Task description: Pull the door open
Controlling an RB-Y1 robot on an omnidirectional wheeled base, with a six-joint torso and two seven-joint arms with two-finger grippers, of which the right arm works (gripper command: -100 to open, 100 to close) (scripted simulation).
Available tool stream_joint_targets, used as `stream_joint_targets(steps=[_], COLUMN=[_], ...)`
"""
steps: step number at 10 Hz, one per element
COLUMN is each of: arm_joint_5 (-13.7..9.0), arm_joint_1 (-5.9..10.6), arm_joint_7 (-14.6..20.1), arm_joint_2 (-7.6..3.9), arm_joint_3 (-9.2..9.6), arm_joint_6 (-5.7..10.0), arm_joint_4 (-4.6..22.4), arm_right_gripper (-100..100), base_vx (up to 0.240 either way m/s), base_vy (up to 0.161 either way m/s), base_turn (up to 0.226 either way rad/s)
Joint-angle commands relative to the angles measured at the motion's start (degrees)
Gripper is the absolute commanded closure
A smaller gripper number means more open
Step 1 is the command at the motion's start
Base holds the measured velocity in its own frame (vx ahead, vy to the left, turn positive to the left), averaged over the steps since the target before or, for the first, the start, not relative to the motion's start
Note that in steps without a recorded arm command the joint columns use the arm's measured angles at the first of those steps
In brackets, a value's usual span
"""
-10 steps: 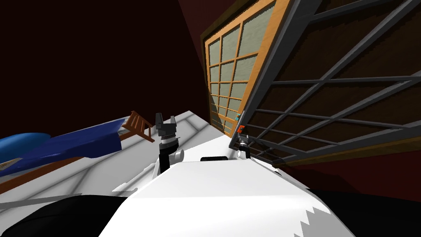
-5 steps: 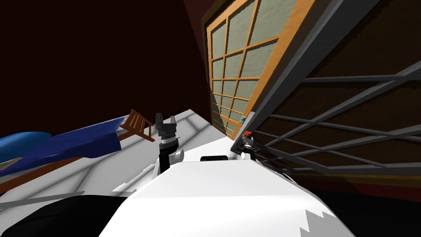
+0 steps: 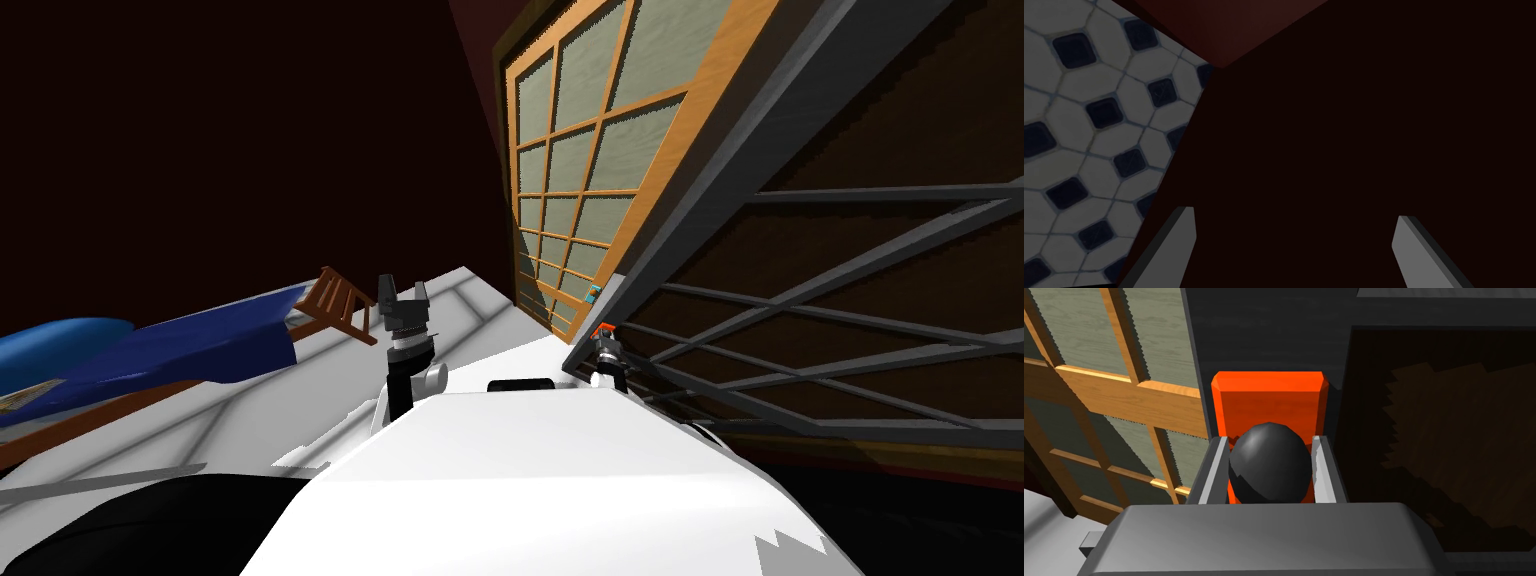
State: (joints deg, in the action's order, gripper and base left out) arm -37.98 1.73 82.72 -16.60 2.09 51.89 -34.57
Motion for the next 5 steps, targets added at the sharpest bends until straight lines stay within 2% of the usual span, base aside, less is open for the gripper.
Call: stream_joint_targets(steps=[1, 4, 5], arm_joint_5=[-0.01, -0.01, 0.61], arm_joint_1=[-0.03, -0.03, -0.05], arm_joint_7=[0.01, 0.01, 0.63], arm_joint_2=[0.01, 0.01, -0.2], arm_joint_3=[-0.01, -0.01, 1.02], arm_joint_6=[0.03, 0.03, -0.2], arm_joint_4=[0.05, 0.05, -0.37], arm_right_gripper=[100, 100, 100], base_vx=[-0.009, 0.0, -0.136], base_vy=[0.0, 0.0, 0.002], base_turn=[0.002, 0.0, 0.06])
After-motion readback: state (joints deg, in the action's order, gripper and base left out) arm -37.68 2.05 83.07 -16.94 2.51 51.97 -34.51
